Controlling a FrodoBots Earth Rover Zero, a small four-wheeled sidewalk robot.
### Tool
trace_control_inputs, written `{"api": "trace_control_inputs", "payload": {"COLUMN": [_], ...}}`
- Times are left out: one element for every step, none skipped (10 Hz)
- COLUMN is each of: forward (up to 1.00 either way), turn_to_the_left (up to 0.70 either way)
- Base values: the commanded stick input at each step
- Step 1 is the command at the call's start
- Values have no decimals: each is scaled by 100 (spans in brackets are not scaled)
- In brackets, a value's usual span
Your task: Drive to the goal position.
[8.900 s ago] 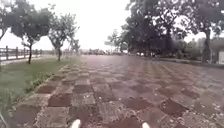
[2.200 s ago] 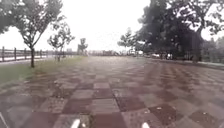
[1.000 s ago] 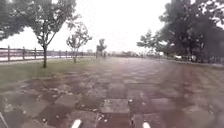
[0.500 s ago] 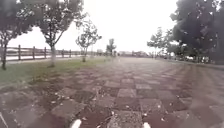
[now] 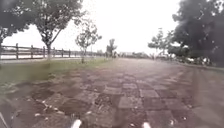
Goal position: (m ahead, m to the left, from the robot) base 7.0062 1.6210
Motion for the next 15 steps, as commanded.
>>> {"api": "trace_control_inputs", "payload": {"forward": [70,70,70,70,70,70,70,70,70,70,70,70,70,70,70], "turn_to_the_left": [0,0,0,0,0,0,0,0,0,0,0,0,0,0,0]}}
